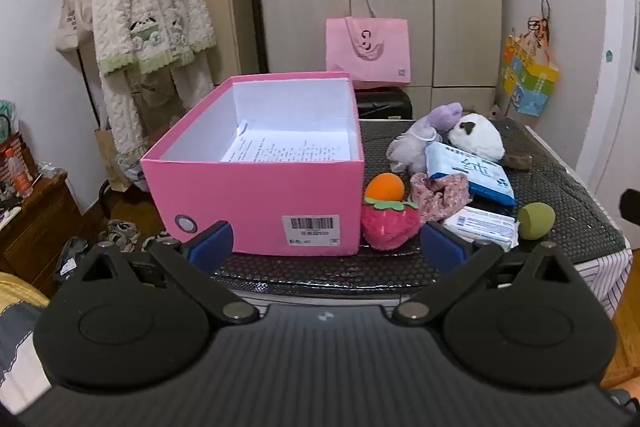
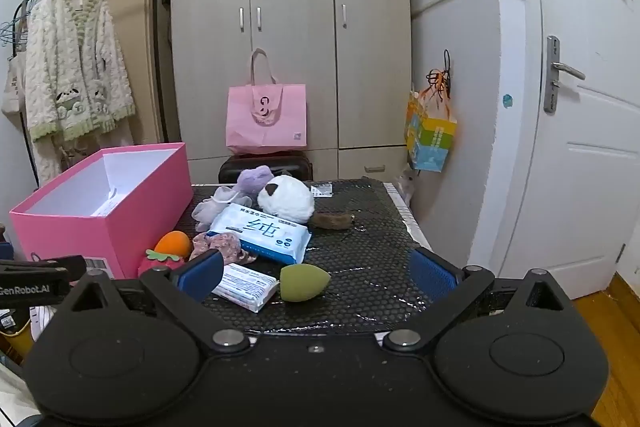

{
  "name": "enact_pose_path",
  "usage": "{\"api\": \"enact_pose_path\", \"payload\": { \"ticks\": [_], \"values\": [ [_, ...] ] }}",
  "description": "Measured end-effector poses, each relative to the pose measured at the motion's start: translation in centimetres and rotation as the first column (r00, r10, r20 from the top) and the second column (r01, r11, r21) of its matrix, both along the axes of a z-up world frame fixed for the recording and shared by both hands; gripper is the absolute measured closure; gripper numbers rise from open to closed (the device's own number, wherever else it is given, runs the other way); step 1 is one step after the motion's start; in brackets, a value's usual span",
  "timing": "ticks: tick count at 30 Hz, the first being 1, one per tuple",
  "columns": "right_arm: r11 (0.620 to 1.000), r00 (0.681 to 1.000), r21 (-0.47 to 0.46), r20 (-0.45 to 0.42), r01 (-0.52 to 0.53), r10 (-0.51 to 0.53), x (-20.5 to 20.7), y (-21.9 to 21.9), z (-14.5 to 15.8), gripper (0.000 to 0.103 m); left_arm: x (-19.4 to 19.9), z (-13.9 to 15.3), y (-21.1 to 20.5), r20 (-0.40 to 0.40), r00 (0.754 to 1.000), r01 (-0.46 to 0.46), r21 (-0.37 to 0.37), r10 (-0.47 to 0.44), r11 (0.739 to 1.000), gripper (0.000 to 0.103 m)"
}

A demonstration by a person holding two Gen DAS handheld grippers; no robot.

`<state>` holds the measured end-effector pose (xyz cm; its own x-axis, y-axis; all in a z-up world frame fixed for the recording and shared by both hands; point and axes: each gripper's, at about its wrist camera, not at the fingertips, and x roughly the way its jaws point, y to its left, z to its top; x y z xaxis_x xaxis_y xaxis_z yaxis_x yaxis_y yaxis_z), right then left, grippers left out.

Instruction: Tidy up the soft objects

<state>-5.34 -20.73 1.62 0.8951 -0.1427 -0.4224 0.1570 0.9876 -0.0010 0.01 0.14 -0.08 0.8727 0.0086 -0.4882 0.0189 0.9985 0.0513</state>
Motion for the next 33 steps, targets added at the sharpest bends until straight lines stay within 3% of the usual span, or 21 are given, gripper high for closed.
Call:
{"api": "enact_pose_path", "payload": {
  "ticks": [10, 14, 21, 33],
  "values": [
    [0.999, 1.0, -0.02, 0.004, -0.031, 0.031, -0.1, 0.4, -0.3, 0.0, 0.1, -0.3, 0.2, 0.0, 0.999, -0.033, 0.008, 0.033, 0.999, 0.0],
    [0.999, 0.999, -0.032, 0.002, -0.039, 0.039, -0.2, 0.7, -0.3, 0.0, 0.1, -0.5, -0.1, -0.008, 1.0, 0.007, 0.035, -0.007, 0.999, 0.0],
    [0.999, 0.999, -0.025, 0.005, -0.033, 0.033, -0.2, 0.5, -0.2, 0.0, -0.2, -0.5, 0.8, 0.017, 0.999, 0.038, -0.046, -0.037, 0.998, 0.0],
    [1.0, 1.0, -0.01, 0.005, -0.026, 0.026, -0.1, 0.2, -0.3, 0.0, 0.1, -0.8, 1.2, -0.031, 0.999, 0.018, -0.076, -0.02, 0.997, 0.0]
  ]
}}
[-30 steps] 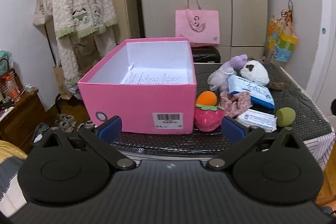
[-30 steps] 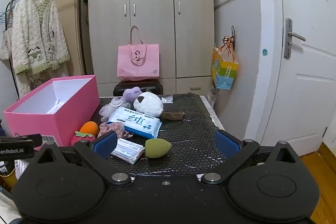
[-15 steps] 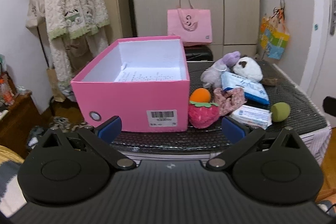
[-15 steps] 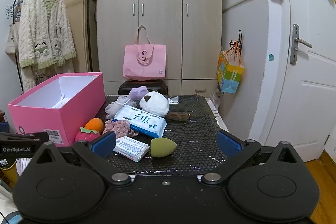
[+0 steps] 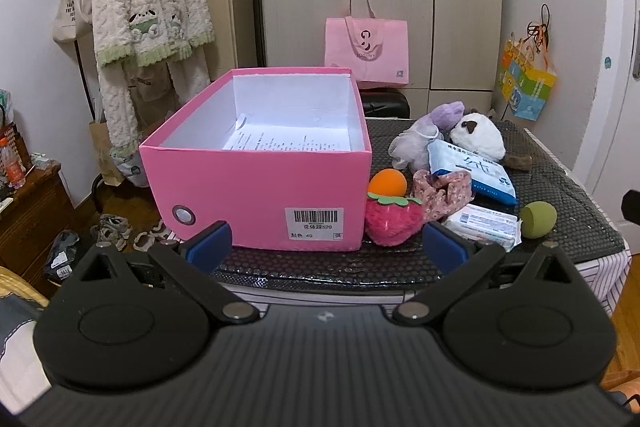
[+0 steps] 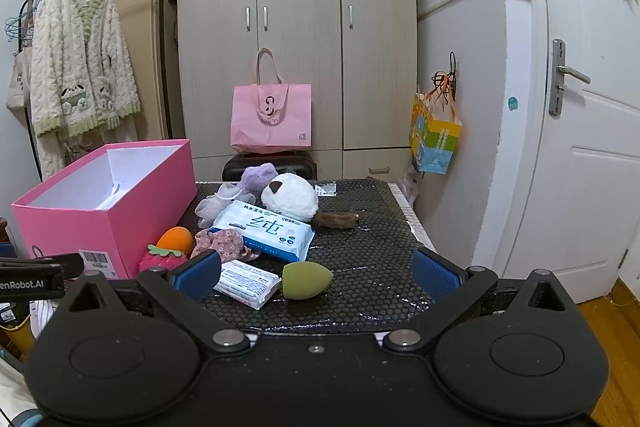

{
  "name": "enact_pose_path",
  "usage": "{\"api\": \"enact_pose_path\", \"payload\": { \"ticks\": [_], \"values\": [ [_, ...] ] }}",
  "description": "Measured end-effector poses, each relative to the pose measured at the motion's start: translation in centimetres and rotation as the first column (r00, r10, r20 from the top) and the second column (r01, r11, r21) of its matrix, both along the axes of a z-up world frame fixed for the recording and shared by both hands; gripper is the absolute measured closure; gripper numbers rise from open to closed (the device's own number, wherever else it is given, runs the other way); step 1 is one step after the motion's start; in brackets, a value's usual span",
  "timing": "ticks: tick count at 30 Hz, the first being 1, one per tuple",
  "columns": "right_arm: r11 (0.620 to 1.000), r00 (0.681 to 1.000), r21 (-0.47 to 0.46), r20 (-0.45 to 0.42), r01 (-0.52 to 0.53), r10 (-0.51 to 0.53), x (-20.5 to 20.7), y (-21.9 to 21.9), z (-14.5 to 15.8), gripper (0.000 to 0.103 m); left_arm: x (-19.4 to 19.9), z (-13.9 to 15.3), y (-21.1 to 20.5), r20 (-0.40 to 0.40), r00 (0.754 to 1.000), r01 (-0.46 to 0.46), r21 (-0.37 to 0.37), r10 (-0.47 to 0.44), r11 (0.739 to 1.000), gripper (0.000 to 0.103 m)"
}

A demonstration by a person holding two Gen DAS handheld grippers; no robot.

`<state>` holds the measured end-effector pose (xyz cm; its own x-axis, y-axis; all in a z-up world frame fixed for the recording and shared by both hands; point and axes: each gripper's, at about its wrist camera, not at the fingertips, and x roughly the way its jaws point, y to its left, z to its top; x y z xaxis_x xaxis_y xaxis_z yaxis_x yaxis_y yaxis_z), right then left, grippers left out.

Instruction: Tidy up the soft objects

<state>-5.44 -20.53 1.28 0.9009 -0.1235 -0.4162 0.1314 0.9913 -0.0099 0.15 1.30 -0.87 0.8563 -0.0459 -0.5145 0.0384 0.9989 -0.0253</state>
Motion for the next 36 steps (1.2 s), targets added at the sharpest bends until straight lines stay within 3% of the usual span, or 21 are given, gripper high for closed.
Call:
{"api": "enact_pose_path", "payload": {
  "ticks": [9, 19, 29, 36],
  "values": [
    [1.0, 0.999, 0.0, 0.05, 0.021, -0.021, 0.0, -0.3, -0.1, 0.0, 0.1, -0.6, 0.0, 0.025, 1.0, 0.013, 0.013, -0.013, 1.0, 0.0],
    [0.997, 0.994, -0.075, 0.106, 0.007, 0.001, -0.8, 0.5, -0.5, 0.0, 0.0, -0.7, -0.4, 0.034, 0.999, 0.004, 0.045, -0.006, 0.999, 0.0],
    [0.991, 0.984, -0.092, 0.139, -0.102, 0.114, -1.2, -1.3, -1.2, 0.0, 0.3, -0.2, -1.1, 0.078, 0.997, 0.001, 0.091, -0.008, 0.996, 0.0],
    [0.983, 0.978, -0.054, 0.108, -0.176, 0.181, 0.1, -4.3, -1.6, 0.0, 1.3, 0.6, -3.6, 0.108, 0.986, 0.117, 0.107, -0.129, 0.987, 0.0]
  ]
}}
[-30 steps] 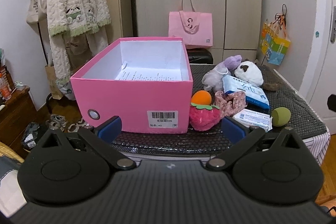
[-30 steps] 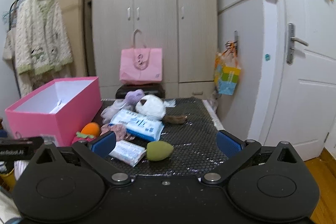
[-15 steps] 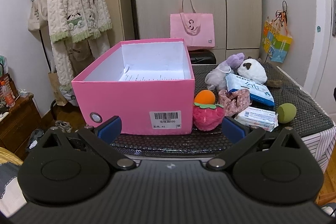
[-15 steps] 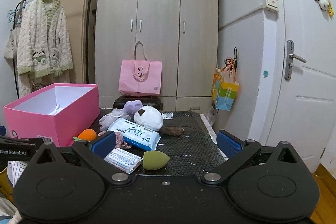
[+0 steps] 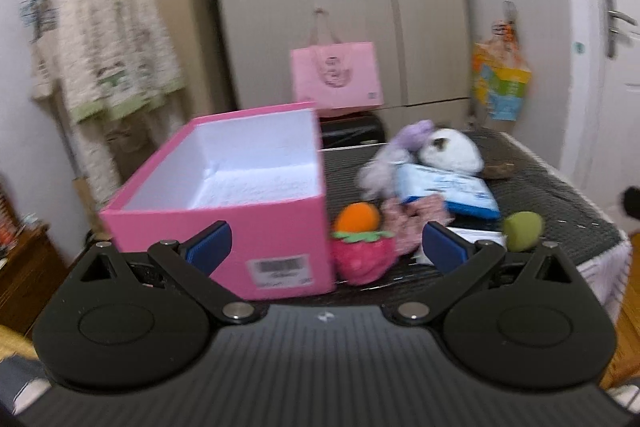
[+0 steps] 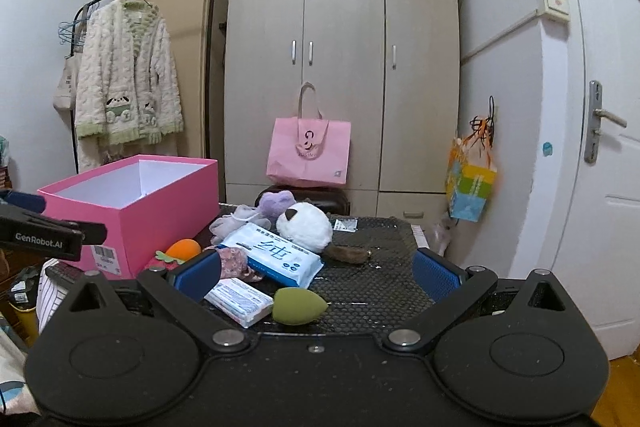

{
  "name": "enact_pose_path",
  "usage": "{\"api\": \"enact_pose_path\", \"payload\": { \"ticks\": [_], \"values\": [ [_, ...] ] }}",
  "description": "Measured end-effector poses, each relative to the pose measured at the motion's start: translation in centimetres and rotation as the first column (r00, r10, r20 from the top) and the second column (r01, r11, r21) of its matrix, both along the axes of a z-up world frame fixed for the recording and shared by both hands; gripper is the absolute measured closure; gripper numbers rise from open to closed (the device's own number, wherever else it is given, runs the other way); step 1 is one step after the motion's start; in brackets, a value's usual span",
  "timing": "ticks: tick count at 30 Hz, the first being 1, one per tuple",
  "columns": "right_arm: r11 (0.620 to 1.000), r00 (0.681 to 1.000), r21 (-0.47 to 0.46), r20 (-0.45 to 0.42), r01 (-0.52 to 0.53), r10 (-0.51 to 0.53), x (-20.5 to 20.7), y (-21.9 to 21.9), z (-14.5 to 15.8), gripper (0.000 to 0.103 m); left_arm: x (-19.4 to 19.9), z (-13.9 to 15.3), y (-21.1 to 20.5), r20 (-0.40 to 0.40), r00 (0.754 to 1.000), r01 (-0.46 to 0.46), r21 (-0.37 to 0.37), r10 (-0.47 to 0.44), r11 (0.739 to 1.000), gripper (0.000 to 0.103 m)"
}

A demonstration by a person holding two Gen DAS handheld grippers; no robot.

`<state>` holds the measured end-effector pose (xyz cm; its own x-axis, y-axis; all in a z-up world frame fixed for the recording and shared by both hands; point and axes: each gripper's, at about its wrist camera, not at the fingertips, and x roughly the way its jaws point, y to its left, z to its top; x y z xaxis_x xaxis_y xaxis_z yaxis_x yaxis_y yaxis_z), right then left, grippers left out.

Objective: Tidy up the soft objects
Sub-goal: 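Grasp the small white packet with the left tool while the right tool grasps the green sponge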

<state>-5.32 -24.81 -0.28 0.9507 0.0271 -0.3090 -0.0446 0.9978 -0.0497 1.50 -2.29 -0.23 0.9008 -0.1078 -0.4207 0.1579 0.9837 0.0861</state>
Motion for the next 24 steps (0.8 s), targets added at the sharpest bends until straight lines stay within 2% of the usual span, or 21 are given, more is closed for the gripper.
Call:
{"api": "enact_pose_path", "payload": {
  "ticks": [4, 6, 7, 10, 12, 17, 19, 24],
  "values": [
    [0.999, 0.999, 0.031, -0.036, 0.006, -0.005, 1.7, -1.4, -1.5, 0.002, 0.9, -0.7, -1.8, -0.031, 0.994, 0.103, -0.043, -0.105, 0.994, 0.002],
    [0.995, 0.998, 0.096, -0.067, 0.029, -0.022, 2.7, -2.6, -2.1, 0.011, 1.3, -1.4, -2.6, -0.05, 0.985, 0.164, -0.071, -0.168, 0.984, 0.003],
    [0.99, 0.997, 0.136, -0.081, 0.03, -0.019, 3.2, -3.4, -2.4, 0.012, 1.4, -1.7, -3.0, -0.05, 0.98, 0.186, -0.076, -0.19, 0.98, 0.003],
    [0.975, 0.993, 0.221, -0.115, 0.01, 0.016, 4.2, -5.0, -3.2, 0.014, 1.7, -2.5, -4.4, -0.043, 0.969, 0.242, -0.05, -0.244, 0.969, 0.003],
    [0.971, 0.991, 0.24, -0.125, -0.005, 0.036, 4.9, -5.4, -3.5, 0.015, 2.1, -3.1, -5.4, -0.057, 0.958, 0.28, -0.031, -0.282, 0.959, 0.003],
    [0.965, 0.98, 0.247, -0.153, -0.089, 0.129, 6.6, -4.7, -4.1, 0.015, 3.9, -5.2, -6.6, -0.11, 0.942, 0.316, -0.026, -0.317, 0.948, 0.006],
    [0.958, 0.972, 0.265, -0.172, -0.11, 0.16, 7.5, -4.5, -4.5, 0.018, 4.6, -5.9, -6.9, -0.126, 0.937, 0.327, -0.022, -0.327, 0.945, 0.008],
    [0.943, 0.95, 0.306, -0.236, -0.129, 0.207, 9.7, -4.3, -5.5, 0.032, 6.3, -7.7, -7.7, -0.183, 0.925, 0.34, 0.012, -0.333, 0.94, 0.023]
  ]
}}
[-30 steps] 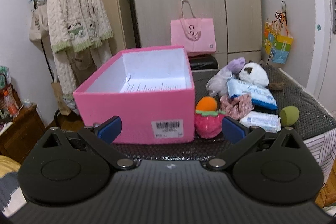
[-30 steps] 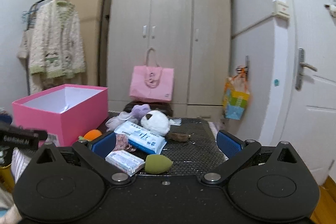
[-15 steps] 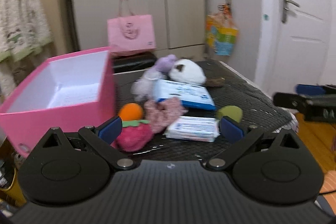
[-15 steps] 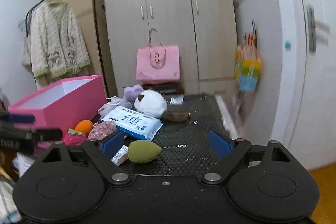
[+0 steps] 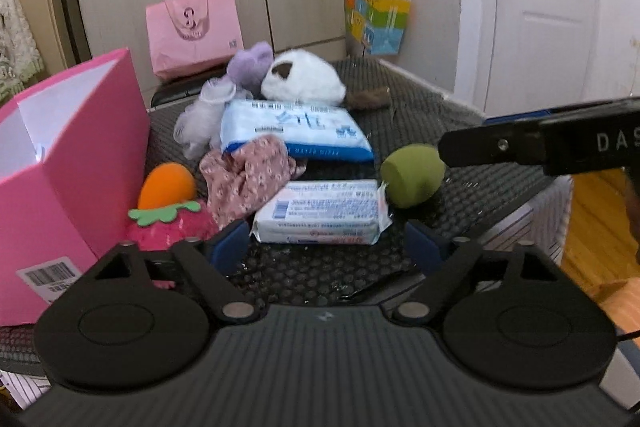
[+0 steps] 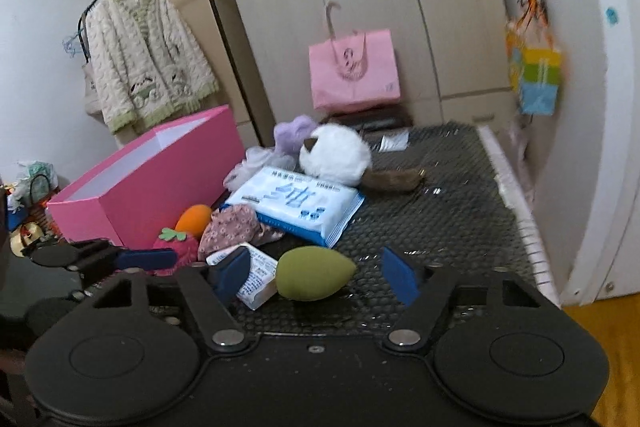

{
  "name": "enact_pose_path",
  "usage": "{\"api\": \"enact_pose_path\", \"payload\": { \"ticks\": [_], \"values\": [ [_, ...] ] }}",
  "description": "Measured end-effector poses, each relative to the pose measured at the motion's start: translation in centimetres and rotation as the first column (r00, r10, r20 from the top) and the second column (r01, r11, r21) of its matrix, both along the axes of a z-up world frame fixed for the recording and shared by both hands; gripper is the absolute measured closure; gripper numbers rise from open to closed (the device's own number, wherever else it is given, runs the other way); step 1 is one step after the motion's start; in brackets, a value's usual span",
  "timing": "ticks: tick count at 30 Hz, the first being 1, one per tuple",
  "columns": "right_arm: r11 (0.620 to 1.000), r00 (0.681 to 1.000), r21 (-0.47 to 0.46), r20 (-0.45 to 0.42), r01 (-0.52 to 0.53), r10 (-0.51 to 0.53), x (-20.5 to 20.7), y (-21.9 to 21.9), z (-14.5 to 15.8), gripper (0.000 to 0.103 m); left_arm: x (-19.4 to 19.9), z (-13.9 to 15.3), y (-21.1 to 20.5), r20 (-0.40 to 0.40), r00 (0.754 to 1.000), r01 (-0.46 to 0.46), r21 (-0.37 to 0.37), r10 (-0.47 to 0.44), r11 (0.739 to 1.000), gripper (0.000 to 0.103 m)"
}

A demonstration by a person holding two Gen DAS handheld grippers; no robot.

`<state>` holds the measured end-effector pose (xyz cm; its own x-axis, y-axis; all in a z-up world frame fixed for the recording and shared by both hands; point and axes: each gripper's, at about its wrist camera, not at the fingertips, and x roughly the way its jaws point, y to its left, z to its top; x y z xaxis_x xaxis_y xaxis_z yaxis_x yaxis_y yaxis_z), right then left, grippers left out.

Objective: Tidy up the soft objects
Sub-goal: 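Grasp the small white packet with the left tool while the right tool grasps the green sponge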

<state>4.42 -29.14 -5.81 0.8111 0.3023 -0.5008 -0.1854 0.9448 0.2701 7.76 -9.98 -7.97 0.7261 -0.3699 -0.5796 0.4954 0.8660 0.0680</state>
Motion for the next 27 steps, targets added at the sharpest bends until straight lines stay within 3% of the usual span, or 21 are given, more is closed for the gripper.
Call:
{"api": "enact_pose_path", "payload": {
  "ticks": [15, 23, 26, 27],
  "values": [
    [0.999, 0.995, 0.009, -0.094, -0.039, 0.04, 3.6, 0.5, -2.2, 0.033, 2.7, -0.8, 0.4, -0.063, 0.998, 0.01, -0.068, -0.015, 0.998, 0.022],
    [0.996, 0.994, 0.09, -0.112, 0.016, -0.006, 4.8, -0.9, -2.7, 0.033, 2.7, -1.3, -0.9, -0.019, 1.0, 0.017, 0.004, -0.017, 1.0, 0.014],
    [0.999, 0.995, 0.037, -0.104, 0.001, 0.003, 4.9, -0.1, -2.6, 0.034, 2.4, -1.5, -1.5, 0.049, 0.999, -0.002, 0.063, -0.001, 0.998, 0.009],
    [1.0, 0.996, 0.013, -0.09, -0.002, 0.004, 4.7, 0.2, -2.5, 0.041, 2.4, -1.5, -1.5, 0.06, 0.998, -0.005, 0.07, 0.001, 0.998, 0.009]
  ]
}}
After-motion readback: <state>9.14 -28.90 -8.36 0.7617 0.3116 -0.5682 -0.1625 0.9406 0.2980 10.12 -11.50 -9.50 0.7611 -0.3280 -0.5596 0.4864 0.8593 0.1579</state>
